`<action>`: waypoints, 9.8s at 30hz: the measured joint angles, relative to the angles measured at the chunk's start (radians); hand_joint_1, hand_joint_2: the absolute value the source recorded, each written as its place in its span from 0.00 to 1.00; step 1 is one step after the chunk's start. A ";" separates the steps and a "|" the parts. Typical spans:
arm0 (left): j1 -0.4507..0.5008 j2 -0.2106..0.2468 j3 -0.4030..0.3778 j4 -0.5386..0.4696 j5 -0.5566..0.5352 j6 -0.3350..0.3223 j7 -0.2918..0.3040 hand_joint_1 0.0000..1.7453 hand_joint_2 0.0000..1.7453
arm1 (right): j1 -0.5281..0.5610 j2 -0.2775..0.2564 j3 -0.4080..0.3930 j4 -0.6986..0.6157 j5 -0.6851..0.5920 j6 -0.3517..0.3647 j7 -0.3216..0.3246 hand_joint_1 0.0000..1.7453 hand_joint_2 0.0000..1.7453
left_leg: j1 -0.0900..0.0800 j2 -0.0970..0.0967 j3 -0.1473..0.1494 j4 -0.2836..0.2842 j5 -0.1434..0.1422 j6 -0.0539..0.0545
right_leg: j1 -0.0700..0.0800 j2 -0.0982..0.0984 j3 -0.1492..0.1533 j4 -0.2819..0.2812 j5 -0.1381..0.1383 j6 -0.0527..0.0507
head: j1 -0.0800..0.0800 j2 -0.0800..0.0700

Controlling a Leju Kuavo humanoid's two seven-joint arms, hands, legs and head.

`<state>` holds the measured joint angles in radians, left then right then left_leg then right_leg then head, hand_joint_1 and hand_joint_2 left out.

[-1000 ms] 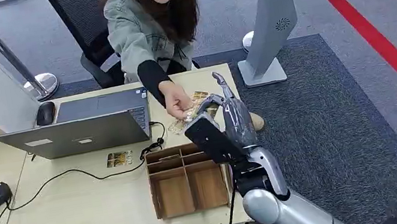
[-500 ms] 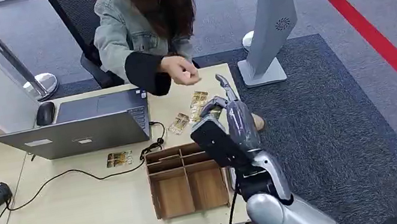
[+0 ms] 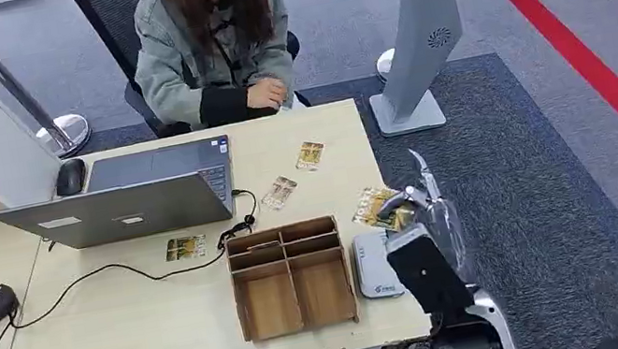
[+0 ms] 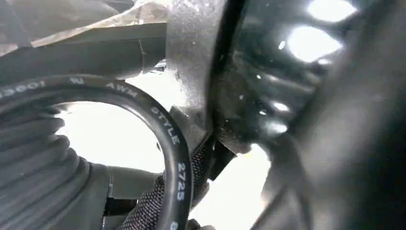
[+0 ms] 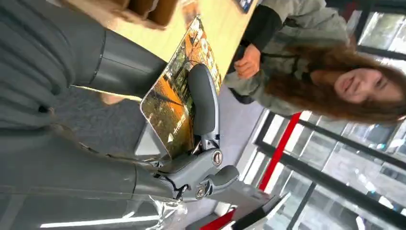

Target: Pass the card to the sensor for recognition and then transmit it.

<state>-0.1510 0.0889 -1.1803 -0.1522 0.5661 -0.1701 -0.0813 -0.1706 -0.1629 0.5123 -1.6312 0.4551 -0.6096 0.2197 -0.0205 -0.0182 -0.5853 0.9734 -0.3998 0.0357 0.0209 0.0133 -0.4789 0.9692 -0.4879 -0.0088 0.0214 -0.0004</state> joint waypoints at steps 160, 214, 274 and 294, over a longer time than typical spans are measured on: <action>-0.002 -0.007 0.006 0.000 -0.015 -0.019 -0.008 0.00 0.00 | -0.240 -0.062 0.184 -0.091 0.235 0.557 0.256 0.00 1.00 | 0.000 0.001 0.000 0.000 0.001 0.001 | 0.000 0.001 0.000 0.000 0.001 0.000 | 0.000 0.000; -0.001 0.003 0.006 0.000 -0.067 0.003 -0.030 0.00 0.00 | -0.307 0.135 0.196 0.361 0.390 0.430 0.194 0.24 1.00 | -0.001 -0.001 0.000 0.000 0.002 0.001 | -0.001 0.000 0.000 0.000 0.001 0.001 | 0.000 0.000; -0.001 0.006 0.006 0.000 -0.071 -0.002 -0.033 0.00 0.00 | -0.294 0.140 0.206 0.417 0.390 0.436 0.211 0.25 1.00 | -0.001 -0.001 0.000 0.000 0.002 0.001 | -0.001 0.000 0.000 0.000 0.001 0.001 | 0.000 0.000; -0.001 0.006 0.006 0.000 -0.072 -0.005 -0.033 0.00 0.00 | -0.295 0.154 0.225 0.462 0.396 0.438 0.211 0.24 1.00 | -0.001 -0.001 0.000 0.000 0.002 0.001 | -0.001 0.000 0.000 0.000 0.001 0.001 | 0.000 0.000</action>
<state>-0.1523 0.0946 -1.1742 -0.1522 0.4940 -0.1755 -0.1144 -0.4651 -0.0092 0.7378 -1.1688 0.8511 -0.1717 0.4307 -0.0217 -0.0196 -0.5852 0.9732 -0.3983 0.0364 0.0198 0.0131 -0.4788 0.9696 -0.4869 -0.0080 0.0214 -0.0004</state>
